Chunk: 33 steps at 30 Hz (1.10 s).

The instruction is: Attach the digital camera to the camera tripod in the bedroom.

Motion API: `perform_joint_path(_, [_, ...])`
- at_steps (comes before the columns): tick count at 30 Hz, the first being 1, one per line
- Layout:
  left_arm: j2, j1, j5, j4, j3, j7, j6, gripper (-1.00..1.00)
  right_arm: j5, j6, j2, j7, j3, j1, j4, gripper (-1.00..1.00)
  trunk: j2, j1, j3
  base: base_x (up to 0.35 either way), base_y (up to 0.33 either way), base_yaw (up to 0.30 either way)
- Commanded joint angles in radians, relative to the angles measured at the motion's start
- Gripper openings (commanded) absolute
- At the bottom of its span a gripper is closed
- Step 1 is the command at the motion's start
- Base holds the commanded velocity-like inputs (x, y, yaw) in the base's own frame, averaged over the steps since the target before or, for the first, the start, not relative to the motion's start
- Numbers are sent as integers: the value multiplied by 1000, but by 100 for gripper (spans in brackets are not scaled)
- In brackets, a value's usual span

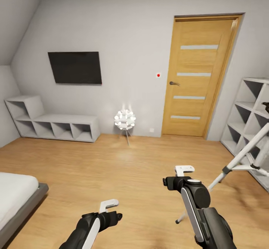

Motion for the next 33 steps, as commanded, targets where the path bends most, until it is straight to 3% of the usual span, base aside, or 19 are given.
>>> perform_joint_path(1, [0, 0, 8, -2, 0, 6, 5, 100, -4, 4, 0, -6, 2, -1, 0, 100, -1, 0, -1, 0, -258, -280])
perform_joint_path(16, [11, 13, 4, -1, 11, 6, -28, 100, -4, 4, 1, -6, 12, 1, 0, 100, -1, 0, -1, 0, -219, -258])
perform_joint_path(24, [17, 22, 3, -1, 19, 6, -39, 100, -4, 4, 1, -6, 38, 2, 0, 100, -1, 0, -1, 0, -28, -70])
perform_joint_path(33, [23, 28, 3, -1, 60, 5, -41, 100, -3, 4, 0, -6, 48, 2, 0, 100, -1, 0, -1, 22, -44, -10])
